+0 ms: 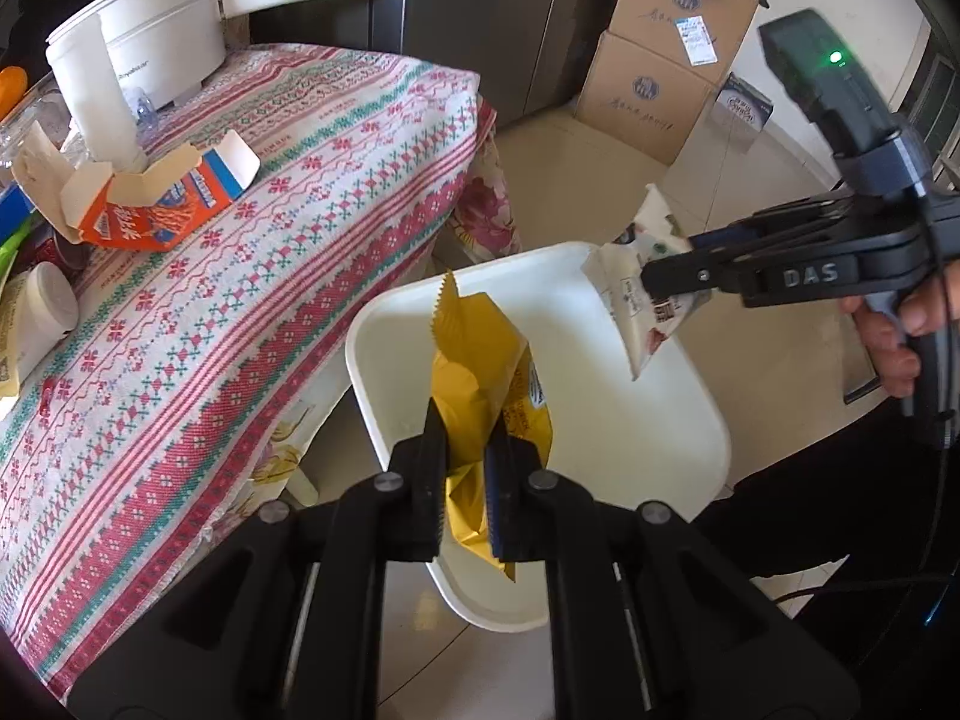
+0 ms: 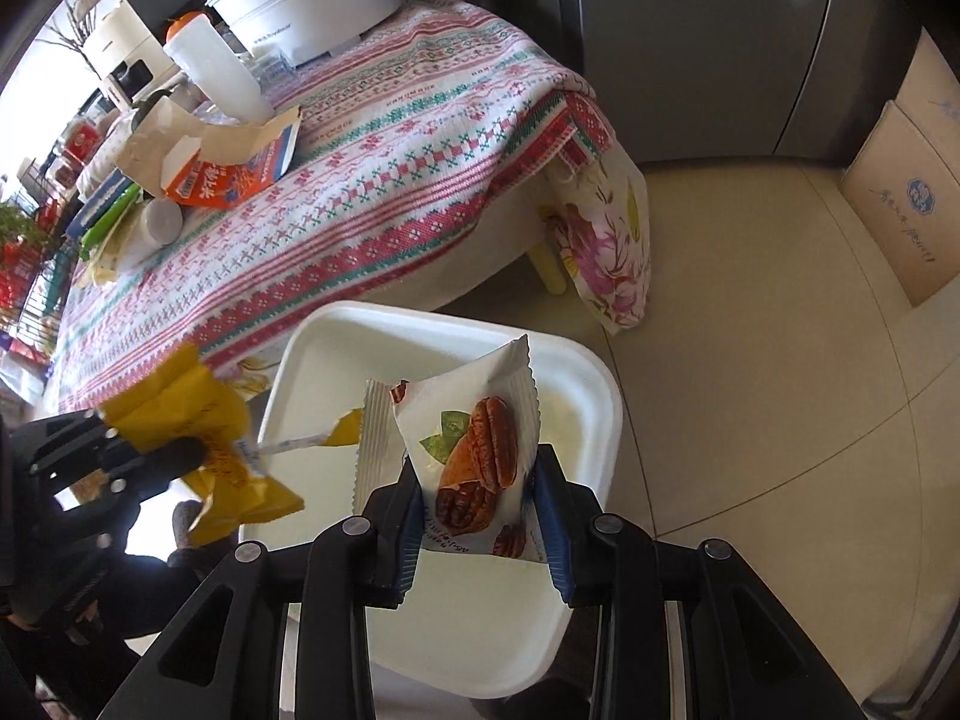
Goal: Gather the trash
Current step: 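Carry both wrappers over the white bin and open both tools to drop them, then move the left tool back to the blue box on the table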
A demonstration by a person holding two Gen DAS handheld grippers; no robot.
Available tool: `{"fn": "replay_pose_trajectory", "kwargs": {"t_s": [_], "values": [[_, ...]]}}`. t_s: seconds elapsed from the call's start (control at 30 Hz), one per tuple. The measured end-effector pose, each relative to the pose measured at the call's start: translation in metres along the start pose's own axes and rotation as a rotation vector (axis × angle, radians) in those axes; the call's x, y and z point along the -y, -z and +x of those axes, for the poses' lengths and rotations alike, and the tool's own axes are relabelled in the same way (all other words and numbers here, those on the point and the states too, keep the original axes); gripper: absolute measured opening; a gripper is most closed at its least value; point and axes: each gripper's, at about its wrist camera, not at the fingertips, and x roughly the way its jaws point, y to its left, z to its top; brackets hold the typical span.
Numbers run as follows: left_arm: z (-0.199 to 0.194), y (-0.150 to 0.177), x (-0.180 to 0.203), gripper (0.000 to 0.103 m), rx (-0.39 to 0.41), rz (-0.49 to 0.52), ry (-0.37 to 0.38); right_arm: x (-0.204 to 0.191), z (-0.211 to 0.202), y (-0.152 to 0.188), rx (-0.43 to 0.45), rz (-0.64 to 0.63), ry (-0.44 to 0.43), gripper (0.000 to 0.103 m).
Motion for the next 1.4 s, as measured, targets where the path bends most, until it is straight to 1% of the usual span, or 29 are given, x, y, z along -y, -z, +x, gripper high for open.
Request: {"fn": "replay_pose_trajectory", "kwargs": {"t_s": [0.07,0.1,0.13,0.17,0.23,0.27,0.3,0.43,0.5,0.77,0.83,0.87,1.03,1.4], "values": [[0.007,0.002,-0.002,0.013,-0.012,-0.003,-0.005,-0.002,0.001,0.000,-0.004,-0.003,0.003,0.035],[0.010,0.001,-0.004,0.016,-0.018,-0.004,-0.012,-0.002,0.002,0.001,-0.007,-0.005,0.005,0.035],[0.011,0.002,-0.005,0.023,-0.024,-0.008,-0.016,-0.002,0.002,0.001,-0.009,-0.006,0.006,0.036],[0.011,0.002,-0.007,0.027,-0.027,-0.014,-0.013,-0.002,0.003,0.002,-0.011,-0.006,0.007,0.036],[0.010,0.002,-0.010,0.046,-0.024,-0.026,-0.020,-0.002,0.003,0.001,-0.014,-0.002,0.008,0.036],[0.008,0.001,-0.010,0.051,-0.016,-0.028,-0.028,-0.002,0.003,0.001,-0.014,-0.002,0.007,0.037],[0.007,0.000,-0.011,0.058,-0.008,-0.028,-0.034,-0.002,0.002,0.000,-0.013,-0.003,0.007,0.037],[-0.005,0.000,-0.015,0.073,0.007,-0.043,-0.037,-0.004,0.001,-0.002,-0.013,-0.010,0.009,0.038],[-0.009,0.000,-0.017,0.076,0.012,-0.048,-0.047,-0.005,0.002,-0.002,-0.020,-0.014,0.010,0.039],[-0.020,0.005,-0.034,0.081,0.001,-0.091,-0.080,-0.010,0.008,-0.001,-0.048,-0.028,0.024,0.041],[-0.024,0.007,-0.038,0.081,0.001,-0.102,-0.089,-0.013,0.009,-0.001,-0.056,-0.034,0.027,0.046],[-0.026,0.007,-0.040,0.082,0.002,-0.107,-0.093,-0.014,0.010,-0.001,-0.060,-0.037,0.029,0.047],[-0.032,0.009,-0.048,0.083,0.010,-0.124,-0.106,-0.019,0.012,-0.004,-0.073,-0.026,0.021,0.062],[-0.044,0.014,-0.060,0.086,0.028,-0.150,-0.125,-0.034,0.010,-0.012,-0.062,-0.045,0.045,0.063]]}}
